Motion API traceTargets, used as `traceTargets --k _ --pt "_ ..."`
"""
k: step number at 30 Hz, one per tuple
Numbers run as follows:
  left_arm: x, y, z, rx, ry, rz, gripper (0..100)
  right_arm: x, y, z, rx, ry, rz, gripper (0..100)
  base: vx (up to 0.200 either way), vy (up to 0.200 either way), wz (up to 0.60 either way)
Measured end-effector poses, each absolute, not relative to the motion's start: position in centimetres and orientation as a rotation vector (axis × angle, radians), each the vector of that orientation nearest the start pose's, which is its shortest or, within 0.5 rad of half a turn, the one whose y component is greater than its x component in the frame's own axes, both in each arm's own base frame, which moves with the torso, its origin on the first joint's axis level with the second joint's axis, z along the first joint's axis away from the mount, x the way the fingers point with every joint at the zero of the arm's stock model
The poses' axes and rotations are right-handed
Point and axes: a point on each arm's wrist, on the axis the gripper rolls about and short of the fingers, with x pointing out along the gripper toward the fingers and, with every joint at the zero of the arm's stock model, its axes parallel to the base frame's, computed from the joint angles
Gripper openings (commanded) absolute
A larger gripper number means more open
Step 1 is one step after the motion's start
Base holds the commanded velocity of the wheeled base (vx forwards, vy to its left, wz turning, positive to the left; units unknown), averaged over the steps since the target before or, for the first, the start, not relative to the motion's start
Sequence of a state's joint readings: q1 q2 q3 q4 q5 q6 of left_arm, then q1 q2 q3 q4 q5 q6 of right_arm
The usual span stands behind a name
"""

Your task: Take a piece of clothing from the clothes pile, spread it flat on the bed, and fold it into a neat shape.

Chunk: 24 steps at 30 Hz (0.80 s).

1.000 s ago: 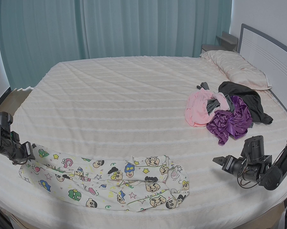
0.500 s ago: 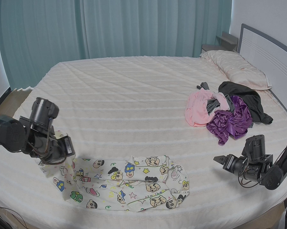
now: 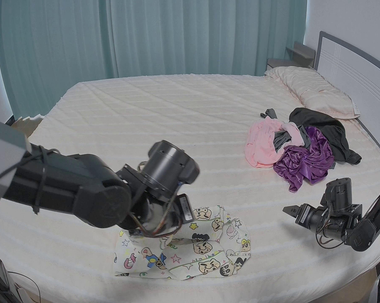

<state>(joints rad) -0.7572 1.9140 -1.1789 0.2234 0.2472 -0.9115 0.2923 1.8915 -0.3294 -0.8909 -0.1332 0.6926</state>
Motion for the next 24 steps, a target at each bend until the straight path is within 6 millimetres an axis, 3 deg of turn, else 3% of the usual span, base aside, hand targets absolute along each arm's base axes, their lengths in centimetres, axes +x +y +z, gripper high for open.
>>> traceTargets --k 4,10,21,22,24 --pt "24.4 -25.4 13.4 -0.358 0.975 -0.099 0 24.2 7.0 4.7 0.522 0.678 -0.078 100 0.000 0.000 0.00" --pt "24.1 -27.5 13.7 -0.389 0.954 -0.148 0 24.1 7.0 4.7 0.522 0.679 -0.077 100 0.000 0.000 0.00" --pt "24.2 -29.6 14.2 -0.404 0.883 -0.165 0 24.1 7.2 4.7 0.520 0.679 -0.073 100 0.000 0.000 0.00" --pt "24.2 -29.8 14.1 -0.407 0.880 -0.164 100 24.1 7.1 4.7 0.521 0.679 -0.074 100 0.000 0.000 0.00" --pt "24.4 -30.0 14.1 -0.425 0.872 -0.156 100 24.1 7.2 4.7 0.520 0.679 -0.072 100 0.000 0.000 0.00"
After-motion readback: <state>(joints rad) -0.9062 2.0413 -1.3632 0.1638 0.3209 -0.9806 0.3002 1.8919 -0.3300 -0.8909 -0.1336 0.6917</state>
